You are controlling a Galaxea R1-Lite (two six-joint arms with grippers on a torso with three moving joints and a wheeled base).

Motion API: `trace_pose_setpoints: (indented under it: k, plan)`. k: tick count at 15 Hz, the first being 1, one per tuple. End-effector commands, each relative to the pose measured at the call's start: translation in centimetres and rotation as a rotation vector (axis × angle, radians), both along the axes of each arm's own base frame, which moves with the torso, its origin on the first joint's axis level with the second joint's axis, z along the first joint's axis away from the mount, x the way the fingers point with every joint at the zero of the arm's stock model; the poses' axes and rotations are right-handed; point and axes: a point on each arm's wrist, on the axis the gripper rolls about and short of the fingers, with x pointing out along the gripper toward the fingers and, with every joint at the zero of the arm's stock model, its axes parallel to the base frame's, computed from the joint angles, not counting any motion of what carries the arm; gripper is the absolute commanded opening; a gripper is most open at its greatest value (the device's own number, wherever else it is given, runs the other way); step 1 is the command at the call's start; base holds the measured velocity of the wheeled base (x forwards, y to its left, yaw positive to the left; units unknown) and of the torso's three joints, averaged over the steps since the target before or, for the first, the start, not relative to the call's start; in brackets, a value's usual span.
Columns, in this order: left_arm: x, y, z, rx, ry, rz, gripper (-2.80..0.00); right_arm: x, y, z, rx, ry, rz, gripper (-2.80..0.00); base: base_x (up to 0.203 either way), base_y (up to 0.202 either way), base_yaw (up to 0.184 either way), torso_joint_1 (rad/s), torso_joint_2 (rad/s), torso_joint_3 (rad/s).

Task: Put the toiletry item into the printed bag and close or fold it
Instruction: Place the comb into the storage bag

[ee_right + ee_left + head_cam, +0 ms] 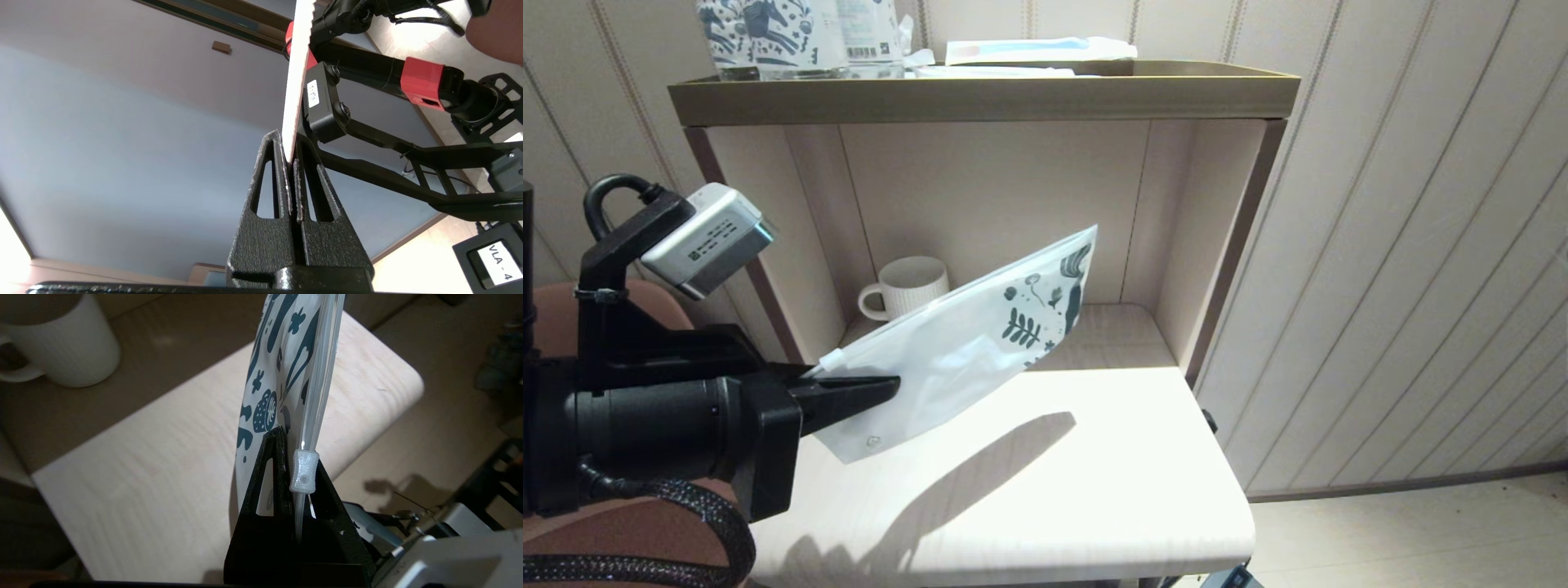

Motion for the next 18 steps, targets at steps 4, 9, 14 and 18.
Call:
trace_pose_setpoints:
  k: [4, 9, 14, 18]
  plan:
    - [-0.6, 0.7, 0.0, 0.013, -0.026, 0.148, -2.8, -2.1, -0.7, 1.1, -0.031, -0.064, -0.043, -2.8, 0.0, 0.0, 0.0, 0.0, 0.0, 0.0]
    - [-0.8, 0.6, -0.6, 0.015, -0.003, 0.148, -2.8, -3.9, -1.1, 1.6, -0.033, -0.067, -0.11, -2.8, 0.0, 0.0, 0.0, 0.0, 0.0, 0.0]
    - [-1.1, 0.1, 1.4, -0.064, -0.014, 0.141, -2.8, -5.0, -1.5, 0.8, -0.034, -0.001, -0.233, -2.8, 0.0, 0.0, 0.0, 0.0, 0.0, 0.0]
    - [-1.1, 0.3, 1.6, -0.056, -0.037, 0.193, -2.8, -5.2, -1.5, 0.0, 0.006, 0.106, -0.264, -2.8, 0.0, 0.0, 0.0, 0.0, 0.0, 0.0]
